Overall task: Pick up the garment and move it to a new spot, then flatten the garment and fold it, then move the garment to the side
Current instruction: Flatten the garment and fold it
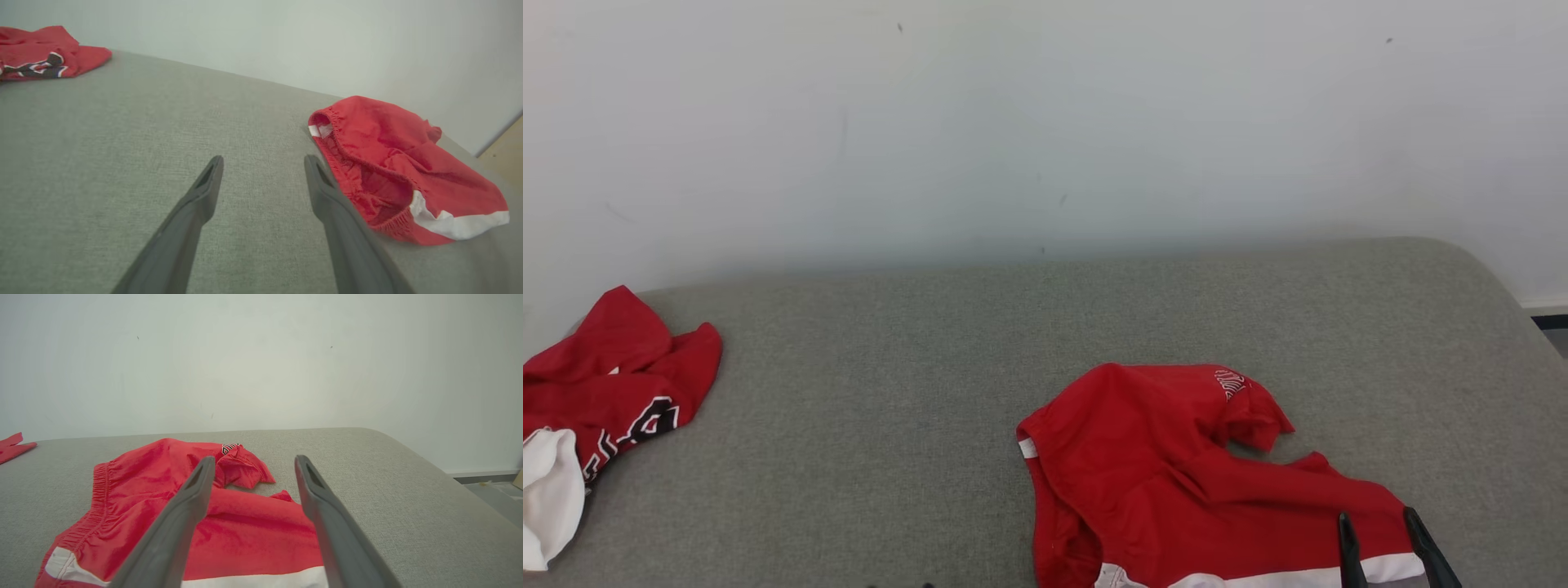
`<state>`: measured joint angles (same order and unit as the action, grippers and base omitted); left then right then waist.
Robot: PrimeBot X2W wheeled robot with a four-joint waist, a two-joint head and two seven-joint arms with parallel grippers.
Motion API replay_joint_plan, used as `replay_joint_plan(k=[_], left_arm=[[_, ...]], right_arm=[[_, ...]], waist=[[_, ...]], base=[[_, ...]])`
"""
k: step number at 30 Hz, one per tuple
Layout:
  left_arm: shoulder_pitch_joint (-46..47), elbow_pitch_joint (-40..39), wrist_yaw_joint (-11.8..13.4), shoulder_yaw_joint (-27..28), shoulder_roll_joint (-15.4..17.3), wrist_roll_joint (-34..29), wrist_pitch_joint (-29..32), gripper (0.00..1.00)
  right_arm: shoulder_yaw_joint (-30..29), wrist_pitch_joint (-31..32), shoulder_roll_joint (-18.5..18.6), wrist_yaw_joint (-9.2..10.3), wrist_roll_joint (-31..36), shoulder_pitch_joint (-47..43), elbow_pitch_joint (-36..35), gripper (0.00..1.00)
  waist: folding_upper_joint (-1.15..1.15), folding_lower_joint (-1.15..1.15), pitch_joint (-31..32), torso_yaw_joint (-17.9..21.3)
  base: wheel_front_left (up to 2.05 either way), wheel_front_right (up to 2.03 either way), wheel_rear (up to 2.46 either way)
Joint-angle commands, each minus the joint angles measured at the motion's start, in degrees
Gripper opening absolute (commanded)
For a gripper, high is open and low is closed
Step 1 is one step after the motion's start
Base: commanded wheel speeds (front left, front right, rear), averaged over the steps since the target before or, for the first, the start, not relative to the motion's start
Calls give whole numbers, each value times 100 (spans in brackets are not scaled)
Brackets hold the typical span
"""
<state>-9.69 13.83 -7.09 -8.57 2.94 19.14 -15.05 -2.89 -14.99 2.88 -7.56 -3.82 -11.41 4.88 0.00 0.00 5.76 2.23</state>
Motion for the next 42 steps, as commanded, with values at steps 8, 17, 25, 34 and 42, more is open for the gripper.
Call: replay_joint_plan(k=[8, 17, 25, 34, 42], left_arm=[[1162, 1047, -37, -1448, 105, 732, 332, 100], [1783, 1638, -39, -2149, 238, 1199, 297, 100], [2133, 2041, -39, -2480, 293, 1559, 365, 100], [2349, 2377, -34, -2555, 308, 1681, 207, 0], [2417, 2448, 82, -2187, 453, 1779, 20, 0]], right_arm=[[39, -26, 1, 15, 40, 126, 3, 100], [-2, -18, 1, 15, 54, 181, -24, 100], [64, -16, 0, 15, -23, 254, -2, 100], [102, -16, 1, 15, -89, 279, -31, 100], [107, -16, 1, 15, -117, 263, -16, 100]], waist=[[0, 0, -224, 629], [0, 0, -413, 1192], [0, 0, -558, 1480], [0, 0, -612, 1478], [0, 0, -613, 1270]], base=[[0, 0, 0], [0, 0, 0], [0, 0, 0], [0, 0, 0], [0, 0, 0]])
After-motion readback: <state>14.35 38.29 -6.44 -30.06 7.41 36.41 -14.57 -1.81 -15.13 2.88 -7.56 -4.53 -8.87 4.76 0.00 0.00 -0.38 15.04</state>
